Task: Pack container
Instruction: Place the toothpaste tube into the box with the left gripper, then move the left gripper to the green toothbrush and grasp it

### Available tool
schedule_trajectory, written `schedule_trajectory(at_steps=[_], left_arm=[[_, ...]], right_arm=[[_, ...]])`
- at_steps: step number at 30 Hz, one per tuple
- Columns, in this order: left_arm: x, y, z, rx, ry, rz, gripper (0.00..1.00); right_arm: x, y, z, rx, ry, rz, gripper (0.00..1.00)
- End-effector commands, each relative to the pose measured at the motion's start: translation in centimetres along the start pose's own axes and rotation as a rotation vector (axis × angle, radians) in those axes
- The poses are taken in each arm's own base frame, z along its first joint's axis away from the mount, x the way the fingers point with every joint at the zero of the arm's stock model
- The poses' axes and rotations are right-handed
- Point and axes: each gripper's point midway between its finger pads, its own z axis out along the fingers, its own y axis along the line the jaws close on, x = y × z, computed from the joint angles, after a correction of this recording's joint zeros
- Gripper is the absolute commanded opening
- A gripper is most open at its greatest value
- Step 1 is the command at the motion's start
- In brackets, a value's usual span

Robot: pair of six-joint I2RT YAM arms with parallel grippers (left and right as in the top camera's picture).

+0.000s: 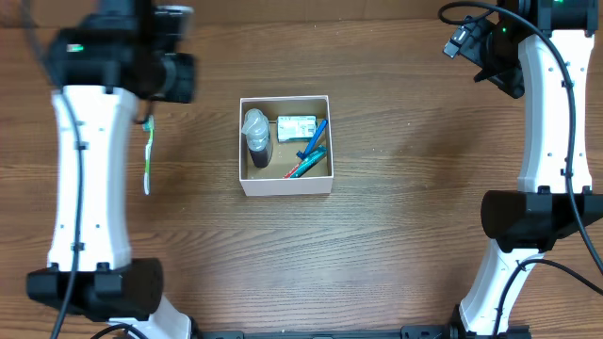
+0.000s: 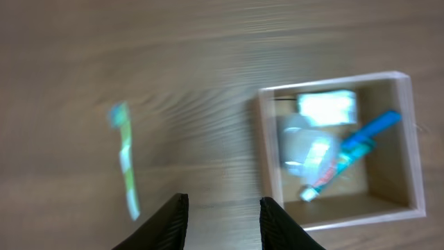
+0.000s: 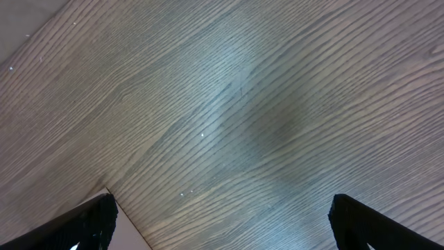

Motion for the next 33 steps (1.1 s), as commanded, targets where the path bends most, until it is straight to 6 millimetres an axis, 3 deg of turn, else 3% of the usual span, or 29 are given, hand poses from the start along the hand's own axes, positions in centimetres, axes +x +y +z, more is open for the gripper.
schedule_trajectory(at_steps=[1,6,9,14,28,33], left_arm=[[1.8,5.0,1.2,-0.061,0.053,-0.207,0.4],[5.2,9.6,5.3,-0.137,0.142,-0.3,0.45],[7.2,11.0,8.4,-0.144,0.176,-0.332,0.54],[10.1,11.5,12.2,-0.151,0.218,-0.318,0.64],[13.5,12.0,17.7,-0.151,0.211,-0.29,0.63],[13.8,12.5,17.9,-0.177,0.214,-0.288,0.62]], right_arm=[[-0.3,0.1,-0.8,-0.015,-0.021,0.004,1.0],[-0.3,0.1,-0.8,-0.015,-0.021,0.004,1.0],[-0.3,0.1,-0.8,-0.015,-0.021,0.004,1.0],[-0.3,0.1,-0.8,-0.015,-0.021,0.004,1.0],[-0.3,0.1,-0.8,-0.015,-0.021,0.004,1.0],[-0.3,0.1,-0.8,-0.015,-0.021,0.003,1.0]])
